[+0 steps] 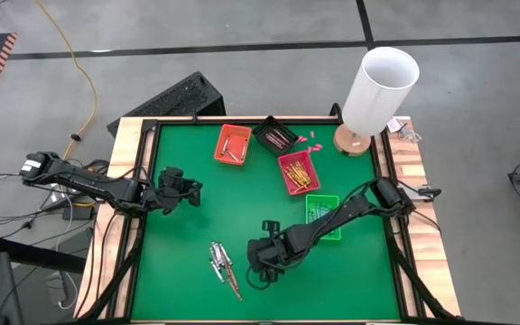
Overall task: Sort crayons
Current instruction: Put the brown crayon into the black bin
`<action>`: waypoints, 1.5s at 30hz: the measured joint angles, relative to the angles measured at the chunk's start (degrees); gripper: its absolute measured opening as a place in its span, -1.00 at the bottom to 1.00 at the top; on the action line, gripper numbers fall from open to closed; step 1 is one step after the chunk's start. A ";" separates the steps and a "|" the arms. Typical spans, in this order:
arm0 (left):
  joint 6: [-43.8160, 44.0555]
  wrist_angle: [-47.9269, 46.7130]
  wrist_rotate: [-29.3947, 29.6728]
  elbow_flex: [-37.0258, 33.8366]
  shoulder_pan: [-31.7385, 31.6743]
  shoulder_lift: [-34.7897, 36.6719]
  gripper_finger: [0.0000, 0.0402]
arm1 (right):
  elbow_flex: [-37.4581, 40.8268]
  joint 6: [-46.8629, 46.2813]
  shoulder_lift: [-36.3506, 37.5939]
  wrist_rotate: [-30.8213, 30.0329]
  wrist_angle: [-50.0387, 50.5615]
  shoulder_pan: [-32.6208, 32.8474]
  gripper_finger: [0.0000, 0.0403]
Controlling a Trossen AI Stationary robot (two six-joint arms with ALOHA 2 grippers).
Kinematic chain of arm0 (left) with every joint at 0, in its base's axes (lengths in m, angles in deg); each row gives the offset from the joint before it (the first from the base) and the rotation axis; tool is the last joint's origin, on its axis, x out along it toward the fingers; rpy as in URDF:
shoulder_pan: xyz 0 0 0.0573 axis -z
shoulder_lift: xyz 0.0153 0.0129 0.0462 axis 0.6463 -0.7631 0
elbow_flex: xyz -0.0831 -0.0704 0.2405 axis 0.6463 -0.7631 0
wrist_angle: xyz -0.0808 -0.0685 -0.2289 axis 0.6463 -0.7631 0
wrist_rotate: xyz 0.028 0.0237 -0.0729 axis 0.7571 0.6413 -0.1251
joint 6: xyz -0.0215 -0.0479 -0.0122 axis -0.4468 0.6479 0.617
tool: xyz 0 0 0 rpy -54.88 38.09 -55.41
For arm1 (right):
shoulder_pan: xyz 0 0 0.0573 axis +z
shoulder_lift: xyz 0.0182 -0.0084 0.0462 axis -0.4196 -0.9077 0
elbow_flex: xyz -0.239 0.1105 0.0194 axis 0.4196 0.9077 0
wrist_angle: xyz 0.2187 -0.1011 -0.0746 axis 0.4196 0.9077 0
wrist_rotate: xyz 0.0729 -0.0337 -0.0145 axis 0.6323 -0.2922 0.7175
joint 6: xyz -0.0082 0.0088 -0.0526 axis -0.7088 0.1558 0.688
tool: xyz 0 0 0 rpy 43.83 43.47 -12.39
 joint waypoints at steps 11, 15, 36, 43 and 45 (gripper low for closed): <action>0.00 0.06 0.00 0.00 -0.01 0.00 -0.10 | 0.00 0.87 -0.16 0.01 -1.05 -0.18 -0.71; 0.00 0.07 0.00 0.00 -0.01 0.00 -0.10 | 0.00 0.91 -0.16 0.03 -1.09 -0.61 -0.71; 0.00 -0.47 0.00 0.00 -0.01 0.00 -0.10 | 0.00 0.31 -3.00 3.26 -2.88 -1.73 -0.71; 0.00 -0.47 0.00 0.00 -0.01 0.00 -0.10 | 0.00 0.41 -3.00 4.16 -2.67 -1.66 -0.71; 0.00 -0.49 0.00 0.00 -0.01 0.00 -0.10 | 0.00 0.45 -3.00 4.96 -2.60 -1.94 -0.71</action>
